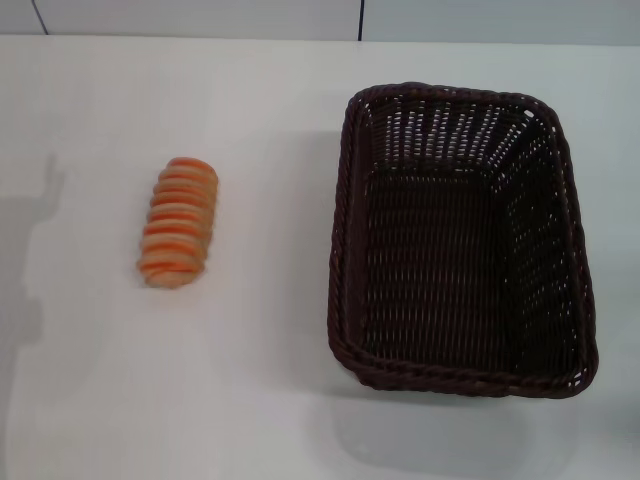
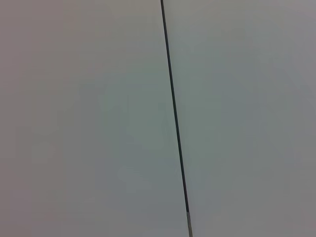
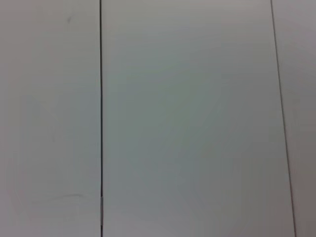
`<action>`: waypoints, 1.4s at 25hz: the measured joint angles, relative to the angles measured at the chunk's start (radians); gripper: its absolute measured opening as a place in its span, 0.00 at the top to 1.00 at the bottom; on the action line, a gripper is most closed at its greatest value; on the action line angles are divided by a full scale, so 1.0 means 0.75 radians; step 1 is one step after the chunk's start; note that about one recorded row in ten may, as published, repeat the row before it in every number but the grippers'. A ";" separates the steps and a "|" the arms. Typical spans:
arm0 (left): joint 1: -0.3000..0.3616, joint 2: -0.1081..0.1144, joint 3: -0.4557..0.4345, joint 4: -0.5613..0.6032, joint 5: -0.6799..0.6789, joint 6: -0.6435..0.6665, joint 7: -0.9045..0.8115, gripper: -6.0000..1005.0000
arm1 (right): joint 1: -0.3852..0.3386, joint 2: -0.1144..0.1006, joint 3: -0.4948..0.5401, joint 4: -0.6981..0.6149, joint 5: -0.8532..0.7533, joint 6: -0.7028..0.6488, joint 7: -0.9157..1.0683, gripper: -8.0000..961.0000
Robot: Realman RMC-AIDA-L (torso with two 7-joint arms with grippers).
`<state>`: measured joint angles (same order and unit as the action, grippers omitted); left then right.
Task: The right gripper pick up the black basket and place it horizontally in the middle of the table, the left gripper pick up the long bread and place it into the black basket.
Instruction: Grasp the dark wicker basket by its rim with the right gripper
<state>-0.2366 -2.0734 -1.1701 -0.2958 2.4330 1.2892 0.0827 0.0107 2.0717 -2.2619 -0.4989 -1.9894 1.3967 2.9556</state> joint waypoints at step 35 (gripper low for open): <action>-0.019 0.000 -0.003 0.014 0.000 -0.019 -0.002 0.22 | -0.425 -0.068 0.694 -1.790 -0.719 -2.434 -0.282 0.13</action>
<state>-0.2505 -2.0734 -1.1722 -0.2853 2.4328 1.2750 0.0814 -0.3080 2.0208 -1.7415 -1.8416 -2.5288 -0.4289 2.7444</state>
